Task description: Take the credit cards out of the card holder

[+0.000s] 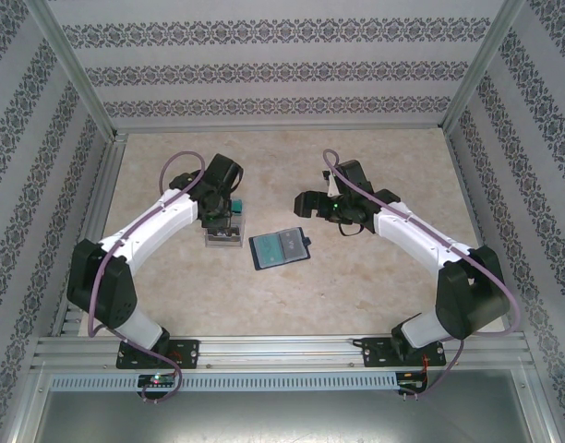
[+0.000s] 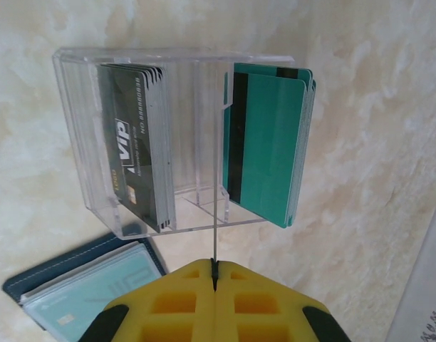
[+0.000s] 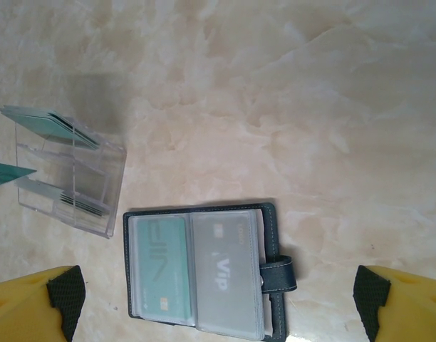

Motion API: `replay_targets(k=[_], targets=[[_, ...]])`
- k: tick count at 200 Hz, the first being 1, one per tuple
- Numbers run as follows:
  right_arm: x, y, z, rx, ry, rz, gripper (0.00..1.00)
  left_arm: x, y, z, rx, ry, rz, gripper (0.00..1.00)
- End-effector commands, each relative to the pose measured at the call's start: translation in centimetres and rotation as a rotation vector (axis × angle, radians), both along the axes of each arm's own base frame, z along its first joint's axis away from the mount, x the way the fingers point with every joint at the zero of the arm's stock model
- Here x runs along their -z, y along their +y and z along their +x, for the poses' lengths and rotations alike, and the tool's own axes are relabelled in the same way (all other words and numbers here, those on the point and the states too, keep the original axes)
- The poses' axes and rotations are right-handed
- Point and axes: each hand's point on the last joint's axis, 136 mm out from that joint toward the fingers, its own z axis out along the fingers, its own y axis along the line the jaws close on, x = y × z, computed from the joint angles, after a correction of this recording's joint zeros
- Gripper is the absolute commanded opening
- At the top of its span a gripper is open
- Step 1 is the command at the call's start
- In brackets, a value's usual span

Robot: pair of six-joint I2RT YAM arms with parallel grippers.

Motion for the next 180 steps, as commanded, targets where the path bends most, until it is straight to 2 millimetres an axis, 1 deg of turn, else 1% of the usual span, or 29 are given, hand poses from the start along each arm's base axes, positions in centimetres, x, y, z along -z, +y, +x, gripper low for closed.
replay_targets(k=[1,41,65,94,143,180], targets=[[-0.2,-0.5,-0.1,-0.001,-0.005,-0.002,0.98,0.1,-0.3,1.4,-0.05,-0.02,-0.029,0.0],[0.0,-0.9,-0.5,0.006,0.002,-0.004,0.98,0.7,-0.4,2.5,-0.061,-0.013,-0.027,0.0],[0.2,-1.3,-0.6,0.011,0.006,-0.007,0.98,0.6,-0.4,3.2,-0.052,-0.027,-0.017,0.0],[0.4,-1.6,-0.8,0.019,0.013,-0.006,0.98,0.5,-0.4,3.7,-0.045,-0.031,-0.006,0.0],[0.5,-1.6,-0.7,0.021,0.017,-0.005,0.98,1.4,-0.4,4.0,-0.048,-0.017,-0.009,0.0],[0.6,-1.7,-0.6,0.024,0.02,-0.007,0.98,2.1,0.2,4.2,-0.053,-0.006,0.01,0.0]])
